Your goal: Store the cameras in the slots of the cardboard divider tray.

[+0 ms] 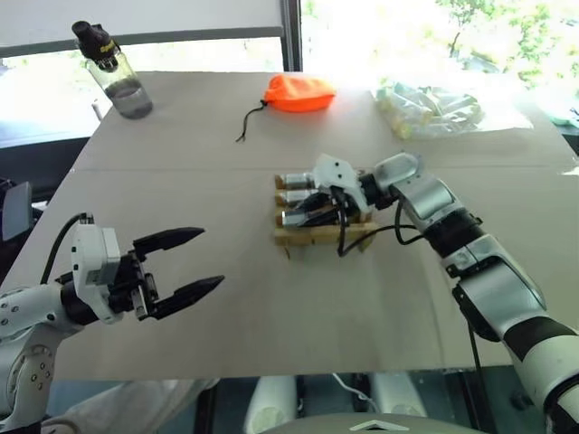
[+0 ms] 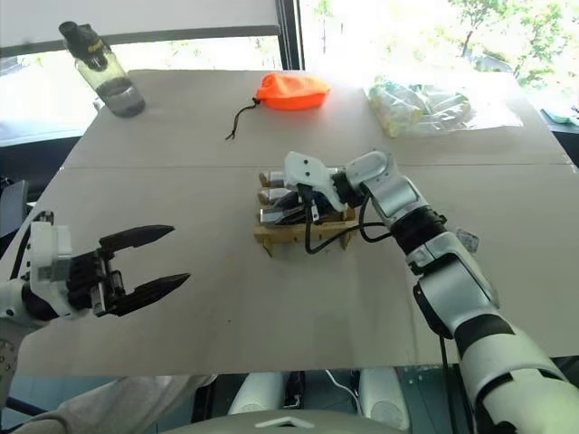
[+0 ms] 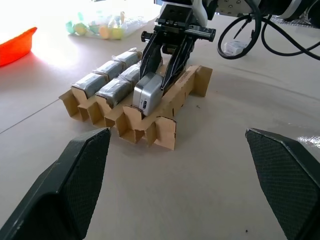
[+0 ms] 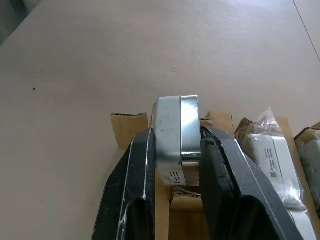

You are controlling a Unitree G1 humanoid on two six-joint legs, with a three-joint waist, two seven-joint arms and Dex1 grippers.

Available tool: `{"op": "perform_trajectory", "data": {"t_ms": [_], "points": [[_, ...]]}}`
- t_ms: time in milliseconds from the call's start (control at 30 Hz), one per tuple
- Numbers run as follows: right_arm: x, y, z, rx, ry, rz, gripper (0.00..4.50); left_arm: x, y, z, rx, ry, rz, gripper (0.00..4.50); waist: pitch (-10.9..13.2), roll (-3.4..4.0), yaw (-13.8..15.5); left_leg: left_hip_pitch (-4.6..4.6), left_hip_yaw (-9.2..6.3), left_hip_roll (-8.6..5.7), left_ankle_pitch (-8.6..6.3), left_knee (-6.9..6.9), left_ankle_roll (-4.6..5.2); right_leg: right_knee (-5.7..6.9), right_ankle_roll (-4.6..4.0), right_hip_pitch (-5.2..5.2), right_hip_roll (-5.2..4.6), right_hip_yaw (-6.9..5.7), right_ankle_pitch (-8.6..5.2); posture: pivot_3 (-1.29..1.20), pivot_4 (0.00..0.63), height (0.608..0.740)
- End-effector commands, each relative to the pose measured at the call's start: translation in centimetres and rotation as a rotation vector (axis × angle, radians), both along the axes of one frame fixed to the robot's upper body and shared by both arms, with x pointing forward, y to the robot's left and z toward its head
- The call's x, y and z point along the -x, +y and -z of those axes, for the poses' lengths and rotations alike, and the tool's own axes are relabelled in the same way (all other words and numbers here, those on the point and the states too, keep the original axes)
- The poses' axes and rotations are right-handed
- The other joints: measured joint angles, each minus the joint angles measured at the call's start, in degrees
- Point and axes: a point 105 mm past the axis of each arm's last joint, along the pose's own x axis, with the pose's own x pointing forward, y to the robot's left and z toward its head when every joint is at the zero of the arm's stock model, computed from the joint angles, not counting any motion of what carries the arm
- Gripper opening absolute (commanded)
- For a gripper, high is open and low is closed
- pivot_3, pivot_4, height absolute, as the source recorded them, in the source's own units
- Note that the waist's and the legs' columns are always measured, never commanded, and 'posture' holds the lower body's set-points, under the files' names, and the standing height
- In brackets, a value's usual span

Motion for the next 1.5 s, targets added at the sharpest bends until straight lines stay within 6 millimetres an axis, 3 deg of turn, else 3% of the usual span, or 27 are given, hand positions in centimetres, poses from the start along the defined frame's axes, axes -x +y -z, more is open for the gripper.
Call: {"op": "perform_trajectory", "data": {"t_ms": [33,333,400,500,600,633,867,1133,1267,1500], "points": [[-0.5,0.3,-1.6,-0.027,-0.045,-0.008,0.66,0.1,-0.1,-0.8,-0.01,-0.045,0.007,4.5,0.0,0.0,-0.11,0.01,0.01,0.01,0.01,0.0,-0.01,0.02,-0.01,0.0,0.01,0.02,0.01,0.0,0.15,0.74],[-0.3,0.3,0.0,0.025,0.002,-0.026,0.66,-0.5,-0.4,-1.1,-0.007,-0.056,0.026,4.5,0.0,0.0,-0.15,-0.03,0.07,0.0,0.0,-0.05,-0.02,-0.06,-0.01,-0.02,-0.04,0.04,0.01,0.0,0.15,0.74],[-0.3,0.1,0.0,0.028,0.009,-0.027,1.66,-0.5,-0.4,-1.2,-0.005,-0.056,0.029,4.5,0.0,0.01,-0.17,-0.03,0.05,0.0,0.0,-0.07,-0.02,-0.07,-0.01,-0.03,-0.04,0.03,0.01,0.0,0.15,0.74],[-0.3,0.0,-0.6,0.01,0.018,-0.026,2.79,-0.6,-0.5,-1.1,-0.005,-0.053,0.035,4.5,0.01,0.01,-0.16,-0.03,0.04,0.0,0.0,-0.08,-0.02,-0.06,-0.01,-0.03,-0.03,0.02,0.01,0.0,0.15,0.74],[0.2,-0.4,-1.4,-0.017,0.05,-0.036,4.3,-0.6,-0.7,-1.0,-0.005,-0.047,0.041,4.5,0.01,0.02,-0.1,-0.02,0.05,0.0,0.01,-0.06,-0.02,-0.04,-0.01,-0.03,-0.04,0.03,0.01,0.0,0.15,0.74],[0.5,-0.6,-1.7,-0.025,0.062,-0.041,4.44,-0.6,-0.8,-0.9,-0.007,-0.043,0.043,4.5,0.01,0.01,-0.09,-0.03,0.04,0.0,0.01,-0.06,-0.02,-0.04,-0.01,-0.03,-0.05,0.02,0.01,0.0,0.15,0.74],[3.3,-3.4,-6.1,-0.23,0.102,-0.004,4.44,-0.8,-2.3,-0.7,-0.025,-0.02,0.111,4.5,0.01,0.01,0.22,-0.13,-0.09,-0.01,0.0,-0.06,-0.02,-0.1,-0.01,-0.02,-0.12,-0.02,0.01,0.0,0.15,0.74],[8.5,-8.0,-8.1,-0.372,0.137,0.171,4.44,-1.9,-3.8,-0.4,-0.044,0.007,0.214,4.5,0.01,0.02,0.11,-0.11,-0.15,-0.04,0.0,-0.03,-0.01,-0.07,-0.01,-0.01,-0.1,-0.16,0.02,0.0,0.15,0.74],[8.7,-13.2,-5.2,-0.311,0.069,0.534,4.44,-3.1,-5.2,-0.3,-0.038,0.011,0.306,4.5,-0.05,-0.08,1.46,-0.05,-0.29,-0.03,0.0,-0.06,-0.01,-0.05,-0.02,0.09,-0.01,-0.28,0.0,0.0,0.15,0.74],[9.3,-22.1,0.8,-0.207,-0.023,1.113,4.44,-5.6,-10.0,-0.3,-0.009,-0.039,0.486,4.5,-0.09,-0.16,1.85,-0.07,-0.11,-0.2,0.01,0.1,0.03,-0.09,0.04,0.13,-0.01,-0.01,0.01,0.0,0.15,0.74]]}}
